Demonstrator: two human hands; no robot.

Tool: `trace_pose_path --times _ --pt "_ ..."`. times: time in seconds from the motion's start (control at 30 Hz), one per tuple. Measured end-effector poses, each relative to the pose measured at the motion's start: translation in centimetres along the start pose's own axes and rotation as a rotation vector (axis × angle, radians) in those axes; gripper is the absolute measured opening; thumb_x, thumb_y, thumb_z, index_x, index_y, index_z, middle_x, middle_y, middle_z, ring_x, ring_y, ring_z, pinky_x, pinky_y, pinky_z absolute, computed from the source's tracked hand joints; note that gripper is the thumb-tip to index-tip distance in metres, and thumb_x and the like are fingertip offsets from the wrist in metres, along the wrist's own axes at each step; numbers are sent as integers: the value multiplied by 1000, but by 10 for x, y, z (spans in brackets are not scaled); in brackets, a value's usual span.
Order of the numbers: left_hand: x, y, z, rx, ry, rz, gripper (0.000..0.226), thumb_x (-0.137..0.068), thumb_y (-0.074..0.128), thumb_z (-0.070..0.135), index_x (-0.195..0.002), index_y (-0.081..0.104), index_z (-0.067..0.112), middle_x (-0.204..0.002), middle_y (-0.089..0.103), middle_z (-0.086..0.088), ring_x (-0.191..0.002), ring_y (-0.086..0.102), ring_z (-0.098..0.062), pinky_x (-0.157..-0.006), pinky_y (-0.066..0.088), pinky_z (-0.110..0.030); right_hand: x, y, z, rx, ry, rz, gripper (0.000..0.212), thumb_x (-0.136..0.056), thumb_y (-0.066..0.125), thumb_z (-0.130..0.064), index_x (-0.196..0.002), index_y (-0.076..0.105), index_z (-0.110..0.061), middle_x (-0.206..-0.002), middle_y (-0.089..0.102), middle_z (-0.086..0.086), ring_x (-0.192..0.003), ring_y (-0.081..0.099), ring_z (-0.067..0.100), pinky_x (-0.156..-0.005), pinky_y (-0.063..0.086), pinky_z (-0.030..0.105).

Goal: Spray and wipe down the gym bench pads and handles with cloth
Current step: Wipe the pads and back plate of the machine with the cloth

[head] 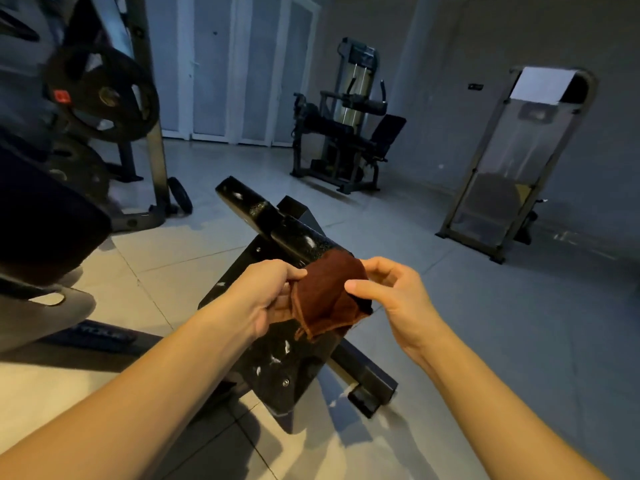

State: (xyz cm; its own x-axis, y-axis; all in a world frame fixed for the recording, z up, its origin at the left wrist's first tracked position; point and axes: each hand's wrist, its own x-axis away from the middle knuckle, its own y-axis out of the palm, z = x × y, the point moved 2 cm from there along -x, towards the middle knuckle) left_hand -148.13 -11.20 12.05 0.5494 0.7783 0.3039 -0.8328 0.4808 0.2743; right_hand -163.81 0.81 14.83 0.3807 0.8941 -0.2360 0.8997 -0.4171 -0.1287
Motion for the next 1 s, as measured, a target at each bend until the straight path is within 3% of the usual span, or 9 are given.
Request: trace_pose_path --times 0.07,0.2,0.27,0.4,0.53,0.73,0.83,0.93,1.0 --pt "-10 -5 1 -3 -58 -48 9 -96 56 8 -98 65 8 -67 68 -4 -53 66 -16 -59 53 -29 -17 -4 6 29 -25 -32 9 -82 76 -3 -89 74 -9 -99 77 6 -97 72 16 -82 56 23" --pt "-20 -8 -2 -71 -191 -127 15 -94 49 9 -92 64 9 -66 59 -6 -53 57 -16 -58 49 -26 -38 -3 15 44 -47 -124 6 -85 75 -5 -90 74 -3 -122 73 -2 -112 68 10 -86 55 19" --pt "-20 -4 -4 -175 -221 -179 17 -95 48 14 -88 62 10 -63 57 -5 -54 56 -16 -58 49 -25 -42 -3 16 17 -16 -153 13 -88 73 -7 -99 72 1 -110 77 5 -100 73 18 -82 58 24" --pt "-24 -2 1 -470 157 -119 46 -94 59 61 -109 72 20 -94 76 -7 -92 73 -24 -96 52 -41 -49 -5 15 66 -19 12 9 -90 75 -20 -96 73 -13 -86 76 0 -83 74 13 -70 54 20" --pt "-14 2 7 -444 297 -234 44 -84 79 40 -123 70 21 -112 77 -3 -105 73 -21 -102 53 -42 -64 8 18 88 -43 94 11 -91 75 -23 -100 72 -18 -89 75 -6 -84 72 6 -70 57 19" --pt "-20 -20 23 -281 300 21 27 -85 78 22 -110 76 12 -100 79 -3 -92 76 -14 -84 53 -30 -89 16 22 109 18 -51 11 -91 76 -19 -99 71 -14 -89 78 1 -86 75 13 -75 58 23" --pt "-37 -30 45 -261 405 167 21 -86 77 15 -107 72 13 -94 79 -3 -82 75 -10 -67 52 -17 -109 -5 25 256 -57 49 5 -91 74 -17 -93 70 -18 -91 75 0 -91 71 14 -85 56 28" --pt "-70 -41 63 -481 620 464 19 -84 81 15 -98 67 15 -90 73 3 -81 70 -8 -68 50 -15 -121 -27 34 454 -138 181 6 -95 68 -19 -99 68 -23 -100 69 -10 -96 63 3 -90 52 29" --pt "-95 -48 67 -697 773 631 22 -85 81 19 -102 67 21 -94 68 13 -87 64 -1 -74 49 -14 -120 -32 45 531 -169 165 14 -98 64 -26 -112 66 -26 -111 65 -16 -101 56 -7 -89 47 19"
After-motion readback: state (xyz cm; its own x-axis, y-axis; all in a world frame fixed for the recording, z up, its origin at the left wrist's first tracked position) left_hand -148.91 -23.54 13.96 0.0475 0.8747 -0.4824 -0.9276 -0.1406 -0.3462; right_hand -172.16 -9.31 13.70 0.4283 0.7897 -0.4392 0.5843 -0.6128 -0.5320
